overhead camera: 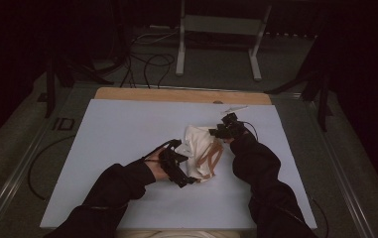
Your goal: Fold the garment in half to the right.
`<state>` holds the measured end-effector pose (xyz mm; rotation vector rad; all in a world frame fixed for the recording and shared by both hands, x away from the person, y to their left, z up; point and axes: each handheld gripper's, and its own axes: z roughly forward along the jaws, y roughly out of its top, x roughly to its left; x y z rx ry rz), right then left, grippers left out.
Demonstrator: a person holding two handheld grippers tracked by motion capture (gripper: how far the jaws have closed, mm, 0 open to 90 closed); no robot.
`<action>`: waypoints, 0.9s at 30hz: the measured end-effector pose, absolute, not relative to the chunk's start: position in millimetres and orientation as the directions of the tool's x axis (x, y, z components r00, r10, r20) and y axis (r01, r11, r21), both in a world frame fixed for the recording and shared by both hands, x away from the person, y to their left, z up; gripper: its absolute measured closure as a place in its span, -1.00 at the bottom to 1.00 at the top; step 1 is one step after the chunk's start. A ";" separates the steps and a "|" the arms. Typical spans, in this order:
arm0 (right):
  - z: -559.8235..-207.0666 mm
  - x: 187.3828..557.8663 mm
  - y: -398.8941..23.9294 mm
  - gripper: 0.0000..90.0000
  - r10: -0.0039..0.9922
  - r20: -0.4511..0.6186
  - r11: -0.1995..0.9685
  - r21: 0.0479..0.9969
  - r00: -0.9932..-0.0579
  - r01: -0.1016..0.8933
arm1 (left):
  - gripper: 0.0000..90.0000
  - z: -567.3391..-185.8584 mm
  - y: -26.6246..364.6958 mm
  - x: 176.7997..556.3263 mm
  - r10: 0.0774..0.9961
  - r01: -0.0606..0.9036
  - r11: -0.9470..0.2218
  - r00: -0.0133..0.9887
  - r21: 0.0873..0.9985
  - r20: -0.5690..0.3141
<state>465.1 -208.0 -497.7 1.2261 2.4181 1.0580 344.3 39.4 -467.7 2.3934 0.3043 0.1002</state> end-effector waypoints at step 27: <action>-480.8 465.5 -216.9 0.98 0.798 0.026 0.398 0.727 -0.602 0.559 | -1.00 -485.4 137.7 313.8 0.405 0.301 -0.562 0.912 0.770 -0.061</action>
